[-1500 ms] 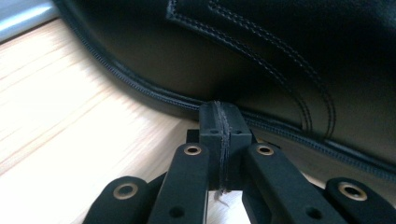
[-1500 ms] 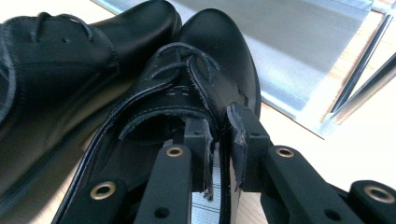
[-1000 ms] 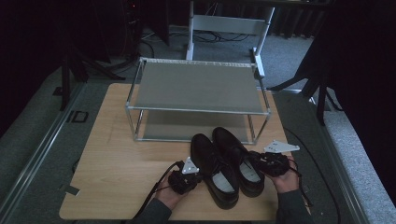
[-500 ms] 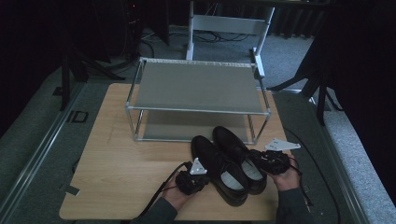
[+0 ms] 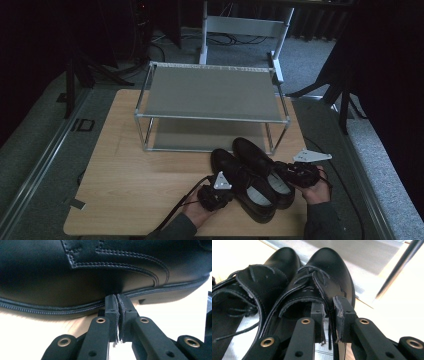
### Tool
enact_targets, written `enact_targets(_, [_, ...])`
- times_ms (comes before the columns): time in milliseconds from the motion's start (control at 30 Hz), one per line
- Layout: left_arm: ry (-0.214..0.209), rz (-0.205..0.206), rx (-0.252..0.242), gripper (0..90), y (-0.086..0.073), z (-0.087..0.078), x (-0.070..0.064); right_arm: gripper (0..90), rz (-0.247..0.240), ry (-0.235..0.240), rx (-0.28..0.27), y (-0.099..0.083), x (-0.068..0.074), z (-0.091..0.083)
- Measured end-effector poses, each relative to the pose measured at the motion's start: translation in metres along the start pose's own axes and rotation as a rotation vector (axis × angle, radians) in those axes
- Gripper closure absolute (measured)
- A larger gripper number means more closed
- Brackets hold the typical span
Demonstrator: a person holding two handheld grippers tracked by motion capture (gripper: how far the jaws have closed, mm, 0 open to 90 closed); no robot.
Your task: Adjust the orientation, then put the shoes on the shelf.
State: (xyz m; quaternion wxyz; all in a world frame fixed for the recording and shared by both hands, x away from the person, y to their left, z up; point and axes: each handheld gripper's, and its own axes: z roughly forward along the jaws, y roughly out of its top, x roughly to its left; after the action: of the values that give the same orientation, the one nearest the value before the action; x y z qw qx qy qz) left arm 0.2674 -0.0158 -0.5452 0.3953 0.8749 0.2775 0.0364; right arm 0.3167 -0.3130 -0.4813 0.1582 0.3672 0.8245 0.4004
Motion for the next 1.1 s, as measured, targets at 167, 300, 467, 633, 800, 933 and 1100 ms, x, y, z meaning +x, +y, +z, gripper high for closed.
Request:
enact_targets(167, [-0.035,0.004,-0.006,87.8,0.004,0.009,-0.005,77.2,0.000,-0.007,-0.006,0.000,-0.007,0.000])
enact_targets(300, [-0.039,0.008,-0.003,88.2,0.005,0.010,-0.006,76.8,0.004,-0.004,-0.004,0.001,-0.010,0.000])
enact_targets(467, [-0.036,0.010,-0.013,88.0,0.004,0.011,-0.007,76.0,0.002,-0.014,-0.001,0.000,-0.010,0.000])
enact_targets(633, [-0.016,0.049,-0.008,80.6,0.003,0.010,-0.013,71.6,0.013,-0.036,0.010,0.000,-0.010,-0.001])
enact_targets(800, [0.007,0.051,0.003,77.1,-0.001,0.005,-0.010,63.5,0.030,-0.046,0.022,-0.002,-0.011,-0.006])
enact_targets(933, [0.020,0.042,-0.005,76.6,-0.004,-0.003,-0.007,60.4,0.038,-0.053,0.023,-0.002,-0.010,-0.011])
enact_targets(1100, [0.051,0.029,-0.024,74.0,-0.010,-0.016,-0.002,54.5,0.027,-0.084,-0.009,0.001,0.002,-0.038])
